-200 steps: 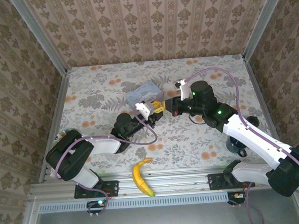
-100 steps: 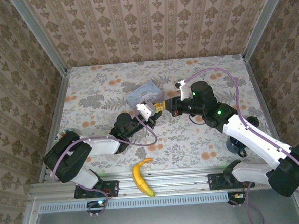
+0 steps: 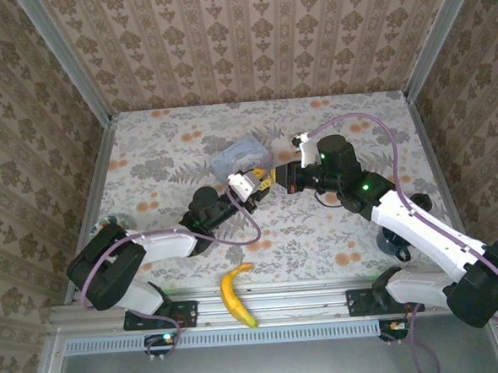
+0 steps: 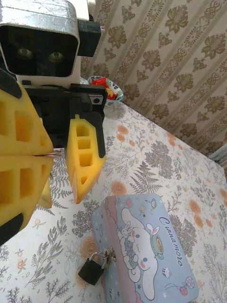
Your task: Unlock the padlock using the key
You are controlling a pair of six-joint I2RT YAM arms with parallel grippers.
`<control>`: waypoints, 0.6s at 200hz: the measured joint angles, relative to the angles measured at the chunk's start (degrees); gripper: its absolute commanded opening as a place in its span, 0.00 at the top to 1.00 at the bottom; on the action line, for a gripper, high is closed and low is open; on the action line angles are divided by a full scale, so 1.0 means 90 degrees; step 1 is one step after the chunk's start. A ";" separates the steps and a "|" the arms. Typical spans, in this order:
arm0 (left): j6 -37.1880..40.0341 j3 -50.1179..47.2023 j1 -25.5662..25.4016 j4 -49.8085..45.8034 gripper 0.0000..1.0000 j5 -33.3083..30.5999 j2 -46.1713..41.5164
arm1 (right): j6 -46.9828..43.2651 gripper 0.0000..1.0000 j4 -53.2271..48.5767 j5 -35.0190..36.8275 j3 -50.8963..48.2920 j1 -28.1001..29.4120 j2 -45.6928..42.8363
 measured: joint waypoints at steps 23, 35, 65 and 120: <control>-0.0002 0.0000 0.0000 0.0034 0.70 0.0000 0.0005 | 0.0000 1.00 0.0000 0.0000 0.0000 0.0000 0.0000; -0.0019 0.0000 0.0000 0.0090 0.70 -0.0002 0.0029 | 0.0000 1.00 0.0000 0.0000 0.0000 0.0000 0.0000; -0.0024 0.0010 0.0000 0.0114 0.71 0.0027 0.0068 | 0.0002 1.00 0.0000 0.0000 0.0000 0.0000 0.0000; -0.0075 0.0097 0.0000 0.0155 0.74 0.0058 0.0129 | 0.0007 1.00 0.0000 0.0000 -0.0010 0.0000 0.0000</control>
